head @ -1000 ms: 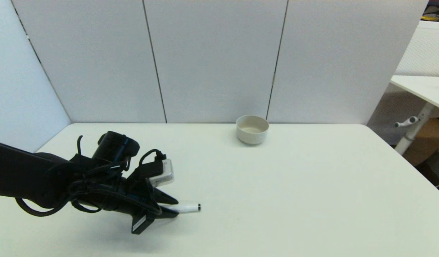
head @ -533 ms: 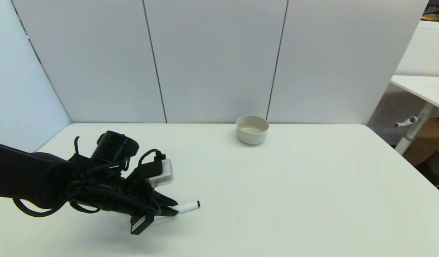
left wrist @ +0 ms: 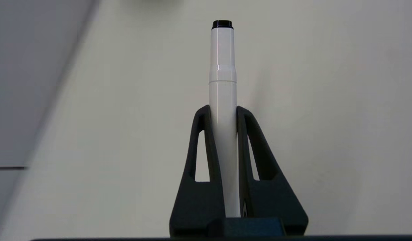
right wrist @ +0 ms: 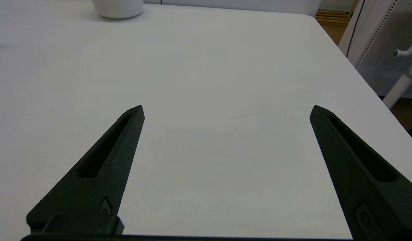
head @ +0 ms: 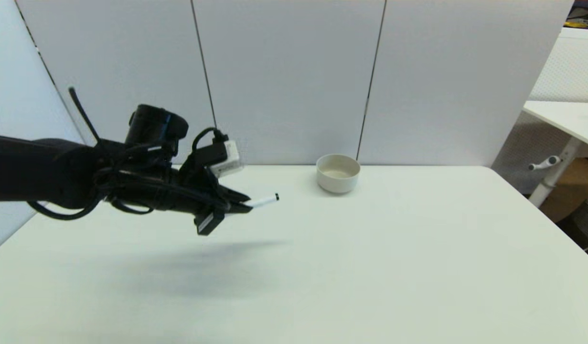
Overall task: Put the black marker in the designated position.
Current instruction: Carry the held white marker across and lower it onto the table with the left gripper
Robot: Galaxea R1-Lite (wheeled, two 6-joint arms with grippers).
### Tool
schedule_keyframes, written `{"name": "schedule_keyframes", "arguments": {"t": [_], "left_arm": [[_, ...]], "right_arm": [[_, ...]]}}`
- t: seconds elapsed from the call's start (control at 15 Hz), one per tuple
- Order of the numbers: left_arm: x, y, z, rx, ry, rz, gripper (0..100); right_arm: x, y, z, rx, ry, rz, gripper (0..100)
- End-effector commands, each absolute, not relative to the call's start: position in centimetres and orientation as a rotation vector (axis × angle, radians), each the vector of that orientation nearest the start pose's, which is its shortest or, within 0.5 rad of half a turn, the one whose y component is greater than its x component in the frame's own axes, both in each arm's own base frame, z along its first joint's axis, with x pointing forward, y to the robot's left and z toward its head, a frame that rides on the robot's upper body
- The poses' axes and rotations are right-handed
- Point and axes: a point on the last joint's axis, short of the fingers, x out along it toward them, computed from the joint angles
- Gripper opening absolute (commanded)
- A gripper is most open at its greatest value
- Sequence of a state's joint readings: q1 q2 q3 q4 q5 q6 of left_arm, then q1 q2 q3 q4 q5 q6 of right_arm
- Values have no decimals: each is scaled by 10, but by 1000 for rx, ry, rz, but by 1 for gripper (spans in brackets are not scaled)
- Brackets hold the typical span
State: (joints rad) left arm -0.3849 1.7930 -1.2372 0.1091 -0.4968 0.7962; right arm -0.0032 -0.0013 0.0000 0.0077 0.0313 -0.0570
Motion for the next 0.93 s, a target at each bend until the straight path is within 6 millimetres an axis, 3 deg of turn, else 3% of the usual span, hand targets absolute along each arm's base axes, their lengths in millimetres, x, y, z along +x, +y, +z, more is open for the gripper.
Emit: {"name": "schedule_keyframes", "arguments": {"t": [0.07,0.27,0.47,0.67,0.93], "left_arm": [[376,-163,209,670,308,-1015,0],[416,-179,191,669,296,-1009,0],[441,-185,168,676,309,-1005,0],[459,-170,146,725,293,-980,0],[475,-149,134,823,226,-957,0]], "right_arm": [[-23,1,74,-58,8,29,100],[-23,1,74,-58,8,29,100],[-23,1,74,-58,8,29,100],[-23,1,74,-58,8,29,100],[-23,1,74,-58,8,29,100]]}}
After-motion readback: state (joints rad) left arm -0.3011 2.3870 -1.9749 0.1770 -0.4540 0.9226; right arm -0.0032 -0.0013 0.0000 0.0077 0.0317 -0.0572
